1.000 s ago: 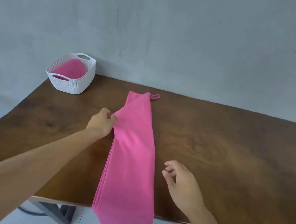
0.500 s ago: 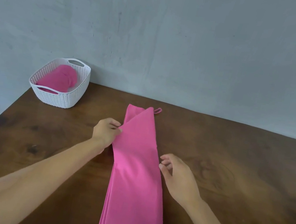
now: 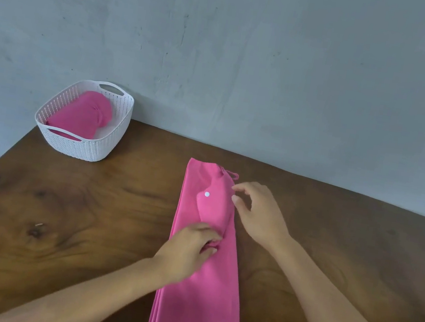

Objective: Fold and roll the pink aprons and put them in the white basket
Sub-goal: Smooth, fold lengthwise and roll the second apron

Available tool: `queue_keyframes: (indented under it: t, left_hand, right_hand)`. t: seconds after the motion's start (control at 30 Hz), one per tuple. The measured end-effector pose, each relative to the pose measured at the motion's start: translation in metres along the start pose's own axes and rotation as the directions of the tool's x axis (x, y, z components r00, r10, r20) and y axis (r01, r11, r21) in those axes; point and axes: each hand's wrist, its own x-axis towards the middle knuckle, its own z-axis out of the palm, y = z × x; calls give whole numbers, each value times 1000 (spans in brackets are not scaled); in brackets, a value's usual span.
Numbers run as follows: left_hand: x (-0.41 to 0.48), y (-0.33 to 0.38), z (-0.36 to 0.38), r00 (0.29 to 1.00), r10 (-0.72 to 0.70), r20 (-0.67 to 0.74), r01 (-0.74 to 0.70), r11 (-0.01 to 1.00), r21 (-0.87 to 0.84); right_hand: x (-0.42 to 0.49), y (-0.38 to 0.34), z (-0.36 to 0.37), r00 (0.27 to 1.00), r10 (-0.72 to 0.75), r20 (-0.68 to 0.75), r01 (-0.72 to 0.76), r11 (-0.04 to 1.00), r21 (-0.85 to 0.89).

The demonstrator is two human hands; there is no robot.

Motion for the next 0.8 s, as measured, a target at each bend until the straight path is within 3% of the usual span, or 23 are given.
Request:
queue_keyframes:
  t: [0.23,0.33,0.43,0.53,0.6,0.73,0.8]
  left_hand:
    - [9,-4,-20,995,-56,86,67,989,-130]
    - [13,-8,-24,982,-94,164,127,971,-204]
    - [21,-15,-30,983,-165,82,180,953,-243]
    - [37,-32,-36,954,-249,-170,226,964,-143]
    - [52,-47,-38,928,-310,-208,294,950,-105]
    - [88,-62,-40,940,-341,-7,340,935,99]
    - [105,-56,-44,891,-437,122,403,886,228]
  right_hand:
    - [53,-9,21,979,-119,163,135,986,-92]
    - [72,-4,23,942,-141,305,206,960,-191]
    - [84,3,20,917,-100,387,229,925,-303]
    - [88,13,18,921,-93,379,230,914,-335]
    - [87,19,17,925,-93,367,222,918,-328]
    - [83,27,16,931,-83,356,206,924,-323]
    - [82,31,15,928,-61,368,195,921,-337]
